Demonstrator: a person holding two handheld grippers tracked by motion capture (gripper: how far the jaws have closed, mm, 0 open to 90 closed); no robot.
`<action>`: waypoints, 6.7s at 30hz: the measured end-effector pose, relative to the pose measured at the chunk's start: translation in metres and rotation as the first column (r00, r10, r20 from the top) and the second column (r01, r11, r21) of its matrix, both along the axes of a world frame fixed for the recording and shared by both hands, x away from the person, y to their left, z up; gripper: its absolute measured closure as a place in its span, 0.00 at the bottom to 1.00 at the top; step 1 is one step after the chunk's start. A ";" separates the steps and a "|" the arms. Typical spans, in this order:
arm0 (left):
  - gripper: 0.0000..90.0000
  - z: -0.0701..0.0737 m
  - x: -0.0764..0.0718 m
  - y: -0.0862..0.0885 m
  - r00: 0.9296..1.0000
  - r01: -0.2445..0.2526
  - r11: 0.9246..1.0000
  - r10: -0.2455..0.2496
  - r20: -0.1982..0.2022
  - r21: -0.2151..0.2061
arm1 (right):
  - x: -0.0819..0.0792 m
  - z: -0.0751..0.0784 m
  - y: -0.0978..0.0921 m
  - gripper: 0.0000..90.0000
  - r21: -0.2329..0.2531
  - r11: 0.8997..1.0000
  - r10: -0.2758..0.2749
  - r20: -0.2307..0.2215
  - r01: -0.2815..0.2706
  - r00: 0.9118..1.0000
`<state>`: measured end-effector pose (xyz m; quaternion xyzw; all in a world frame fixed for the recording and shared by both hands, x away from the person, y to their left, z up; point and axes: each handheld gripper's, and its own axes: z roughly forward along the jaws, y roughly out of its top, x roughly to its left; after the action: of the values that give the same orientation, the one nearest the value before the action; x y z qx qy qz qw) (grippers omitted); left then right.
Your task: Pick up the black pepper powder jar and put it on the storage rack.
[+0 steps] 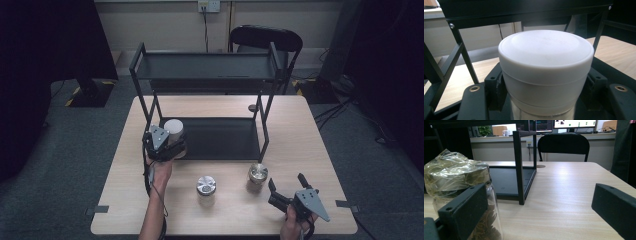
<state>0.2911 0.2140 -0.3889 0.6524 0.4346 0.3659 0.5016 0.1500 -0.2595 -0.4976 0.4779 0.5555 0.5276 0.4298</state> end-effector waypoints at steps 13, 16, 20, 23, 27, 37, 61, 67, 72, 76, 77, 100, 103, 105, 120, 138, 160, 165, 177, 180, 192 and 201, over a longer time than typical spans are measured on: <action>0.38 -0.007 0.016 -0.001 1.000 0.007 1.000 -0.007 -0.030 0.010 | 0.000 0.001 0.000 0.00 -0.002 1.000 -0.001 -0.003 0.001 1.000; 0.38 -0.009 0.018 -0.002 0.999 0.007 1.000 -0.007 -0.036 0.002 | 0.000 0.000 0.000 0.00 -0.001 1.000 -0.001 -0.002 0.001 1.000; 0.38 -0.010 0.022 -0.004 0.999 0.006 1.000 -0.005 -0.048 0.006 | 0.000 0.000 0.000 0.00 -0.002 1.000 0.000 -0.002 -0.001 1.000; 0.38 -0.013 0.025 -0.006 0.999 -0.002 1.000 0.002 -0.052 0.003 | 0.000 0.001 0.000 0.00 -0.002 1.000 0.000 -0.003 0.000 1.000; 0.38 -0.015 0.028 -0.008 0.998 -0.004 1.000 0.004 -0.065 0.006 | 0.000 0.000 0.001 0.00 -0.002 1.000 -0.001 -0.002 0.001 1.000; 0.38 -0.021 0.032 -0.004 0.996 -0.003 1.000 0.003 -0.086 0.006 | 0.000 0.001 0.001 0.00 -0.002 1.000 -0.001 -0.003 0.001 1.000; 0.38 -0.026 0.033 0.001 0.997 0.009 1.000 -0.010 -0.077 -0.016 | 0.000 0.000 0.000 0.00 0.002 1.000 -0.003 0.001 0.003 1.000; 0.37 -0.029 0.031 0.003 0.998 0.014 0.999 -0.016 -0.064 -0.031 | 0.000 0.000 0.001 0.00 0.002 1.000 -0.004 0.001 0.004 1.000; 0.30 -0.024 0.031 0.002 0.999 0.004 0.999 -0.006 -0.054 -0.034 | 0.000 0.000 0.001 0.00 0.000 1.000 -0.004 -0.002 0.004 1.000; 0.21 -0.020 0.027 -0.001 0.999 -0.014 0.999 0.012 -0.035 -0.038 | 0.000 0.000 0.000 0.00 0.003 1.000 -0.004 -0.001 0.004 1.000; 0.19 -0.019 0.026 -0.001 0.999 -0.014 0.999 0.013 -0.029 -0.040 | 0.000 0.000 0.000 0.00 0.003 1.000 -0.004 -0.001 0.004 1.000; 0.00 -0.007 0.004 0.000 0.996 -0.013 0.997 0.020 0.084 -0.081 | 0.000 0.000 0.000 0.00 0.003 1.000 -0.003 0.000 0.003 1.000; 0.01 -0.010 0.001 0.000 0.995 -0.009 0.996 0.018 0.097 -0.090 | 0.000 0.000 0.000 0.00 0.004 1.000 -0.003 0.001 0.003 1.000; 0.01 -0.010 0.000 0.000 0.995 -0.005 0.996 0.013 0.095 -0.084 | 0.000 0.000 0.000 0.00 0.004 1.000 -0.003 0.002 0.003 1.000; 0.00 -0.015 -0.017 -0.003 0.994 -0.017 0.996 0.026 0.107 -0.084 | 0.000 0.000 0.000 0.00 0.005 1.000 -0.002 0.001 0.002 1.000; 0.00 -0.020 -0.050 0.004 0.986 -0.022 0.991 0.043 0.161 -0.131 | 0.000 0.000 0.000 0.00 0.004 1.000 -0.004 -0.001 0.004 1.000; 0.00 -0.042 -0.092 0.009 0.979 -0.045 0.987 0.074 0.192 -0.151 | 0.000 0.001 0.001 0.00 0.005 1.000 -0.009 -0.005 0.009 1.000; 0.00 -0.050 -0.102 0.010 0.976 -0.047 0.984 0.082 0.201 -0.175 | 0.000 0.001 0.002 0.00 0.006 1.000 -0.011 -0.004 0.011 1.000; 0.00 -0.074 -0.120 0.010 0.973 -0.074 0.983 0.108 0.204 -0.167 | 0.000 0.001 0.002 0.00 0.007 1.000 -0.012 -0.004 0.012 1.000; 0.00 -0.082 -0.120 0.010 0.974 -0.077 0.982 0.111 0.198 -0.170 | 0.000 0.001 0.002 0.00 0.006 1.000 -0.012 -0.004 0.012 1.000; 0.00 -0.111 -0.130 0.013 0.977 -0.086 0.986 0.112 0.184 -0.146 | 0.000 0.000 0.002 0.00 0.004 1.000 -0.010 0.000 0.010 1.000; 0.00 -0.123 -0.130 0.013 0.976 -0.090 0.986 0.116 0.187 -0.140 | 0.000 -0.001 0.002 0.00 0.004 1.000 -0.010 0.002 0.010 1.000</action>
<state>0.1614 0.2265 -0.5121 0.5558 0.4398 0.4243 0.5636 0.1496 -0.2578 -0.4981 0.4808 0.5516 0.5270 0.4322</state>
